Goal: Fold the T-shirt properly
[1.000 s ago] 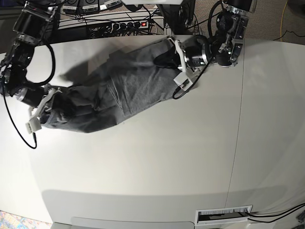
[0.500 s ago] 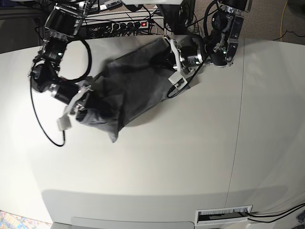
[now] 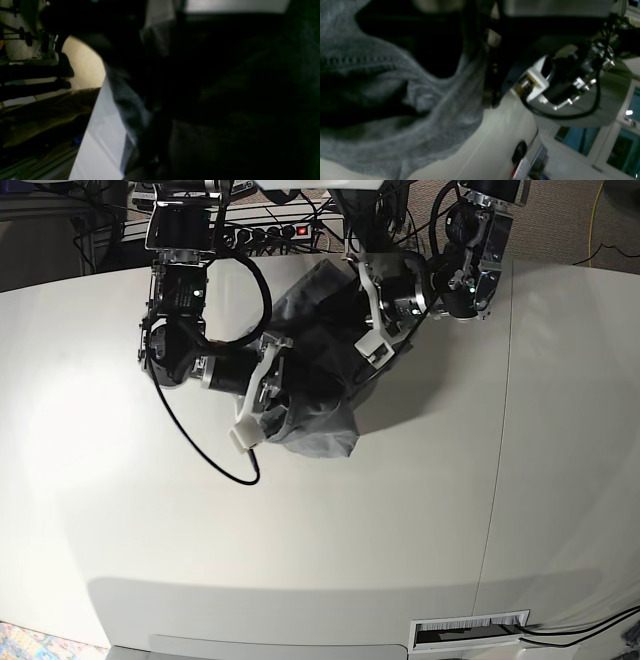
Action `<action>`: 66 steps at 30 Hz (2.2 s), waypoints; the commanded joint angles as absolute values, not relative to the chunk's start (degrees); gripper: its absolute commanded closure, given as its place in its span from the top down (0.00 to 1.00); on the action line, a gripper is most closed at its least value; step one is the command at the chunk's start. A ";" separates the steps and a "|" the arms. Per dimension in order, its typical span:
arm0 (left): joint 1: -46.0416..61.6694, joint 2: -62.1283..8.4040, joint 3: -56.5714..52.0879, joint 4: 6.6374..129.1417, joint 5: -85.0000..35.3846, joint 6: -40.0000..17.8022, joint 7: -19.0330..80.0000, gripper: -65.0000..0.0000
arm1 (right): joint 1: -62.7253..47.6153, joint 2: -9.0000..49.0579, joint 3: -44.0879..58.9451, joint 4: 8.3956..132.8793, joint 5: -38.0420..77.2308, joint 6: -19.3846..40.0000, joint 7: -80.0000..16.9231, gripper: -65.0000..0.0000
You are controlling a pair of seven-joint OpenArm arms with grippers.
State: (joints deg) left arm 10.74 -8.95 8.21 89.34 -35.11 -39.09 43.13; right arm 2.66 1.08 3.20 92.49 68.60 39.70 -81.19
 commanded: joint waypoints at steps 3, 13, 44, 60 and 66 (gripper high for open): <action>10.41 -9.41 8.12 90.04 -33.82 -38.81 43.62 0.00 | 3.46 1.13 1.48 93.43 70.41 40.00 -80.00 0.00; 11.66 -13.43 8.05 104.84 -37.69 -35.18 50.63 0.00 | 3.51 2.24 1.21 93.43 63.77 40.00 -80.00 0.00; 18.92 -20.95 8.08 96.99 -17.54 -31.66 21.58 0.00 | 1.39 -1.10 -3.51 93.43 72.25 40.00 -80.00 0.00; 18.90 -20.99 8.08 97.01 -17.50 -31.68 22.50 0.00 | 1.30 0.64 -4.45 93.43 78.70 40.00 -80.00 0.35; 18.90 -20.99 8.08 97.01 -16.86 -31.68 22.68 0.00 | 1.43 0.67 -4.40 93.43 81.69 40.00 -80.00 0.35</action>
